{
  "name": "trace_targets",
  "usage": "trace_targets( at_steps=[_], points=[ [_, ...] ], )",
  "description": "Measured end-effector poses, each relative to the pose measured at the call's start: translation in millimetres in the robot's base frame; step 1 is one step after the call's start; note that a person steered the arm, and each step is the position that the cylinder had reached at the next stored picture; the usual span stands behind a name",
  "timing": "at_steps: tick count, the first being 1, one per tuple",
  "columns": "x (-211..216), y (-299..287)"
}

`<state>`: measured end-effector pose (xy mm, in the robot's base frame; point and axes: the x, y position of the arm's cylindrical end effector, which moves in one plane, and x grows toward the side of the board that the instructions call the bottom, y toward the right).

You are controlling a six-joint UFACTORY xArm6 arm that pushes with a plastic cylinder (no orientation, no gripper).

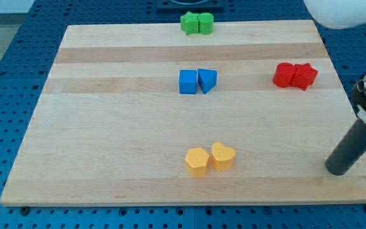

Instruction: Move yellow blocks upwards

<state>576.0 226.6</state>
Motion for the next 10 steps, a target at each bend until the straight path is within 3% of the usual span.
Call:
trace_targets(
  at_steps=[3, 4, 6, 7, 9, 10],
  points=[
    [-11.8, -41.9],
    [-1.1, -47.6],
    [40.7, -128.3],
    [23.0, -160.1],
    [-31.5, -170.0],
    [-16.6, -174.4]
  ],
)
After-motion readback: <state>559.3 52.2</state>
